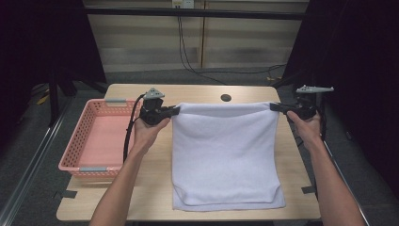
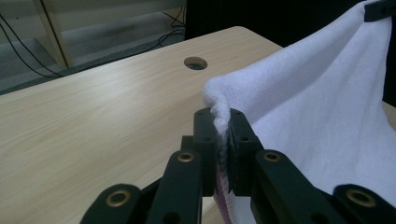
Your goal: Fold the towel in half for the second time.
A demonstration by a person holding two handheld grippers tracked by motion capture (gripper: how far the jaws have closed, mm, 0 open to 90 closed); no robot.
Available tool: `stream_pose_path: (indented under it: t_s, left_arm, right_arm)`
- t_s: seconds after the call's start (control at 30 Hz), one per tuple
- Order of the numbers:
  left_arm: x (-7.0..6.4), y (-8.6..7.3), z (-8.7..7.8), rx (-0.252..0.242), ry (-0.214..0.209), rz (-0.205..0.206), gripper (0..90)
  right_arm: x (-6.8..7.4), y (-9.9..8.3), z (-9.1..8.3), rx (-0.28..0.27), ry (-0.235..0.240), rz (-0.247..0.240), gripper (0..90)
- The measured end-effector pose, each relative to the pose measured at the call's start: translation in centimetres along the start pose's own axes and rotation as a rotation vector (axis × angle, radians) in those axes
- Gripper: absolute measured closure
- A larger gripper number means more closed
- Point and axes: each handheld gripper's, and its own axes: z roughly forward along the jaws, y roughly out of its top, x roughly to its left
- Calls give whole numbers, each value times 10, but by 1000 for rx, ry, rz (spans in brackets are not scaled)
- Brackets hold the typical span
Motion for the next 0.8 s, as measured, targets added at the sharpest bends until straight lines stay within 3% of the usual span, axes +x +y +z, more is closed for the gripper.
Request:
stream_pose_path:
  t_s: [0.13, 0.3, 0.4, 0.47, 0.6, 0.8]
  left_arm:
    - [-12, -9, -10, -22, -18, 31, 843]
    - [-33, -21, -23, -46, -48, 59, 843]
    - [-39, -28, -33, -61, -79, 44, 840]
    - [-44, -34, -39, -46, -81, 69, 837]
    - [-55, -51, -49, -31, -112, 87, 838]
    - [-71, -88, -58, -2, -145, 69, 830]
  right_arm:
    - [9, -11, -13, 2, 46, -34, 865]
    - [14, -34, -33, -6, 78, -21, 865]
    - [23, -44, -43, -12, 100, -32, 865]
    - [30, -52, -51, -20, 119, -47, 864]
    - [43, -70, -65, 21, 141, -69, 864]
    - [63, -97, -75, 84, 167, -105, 859]
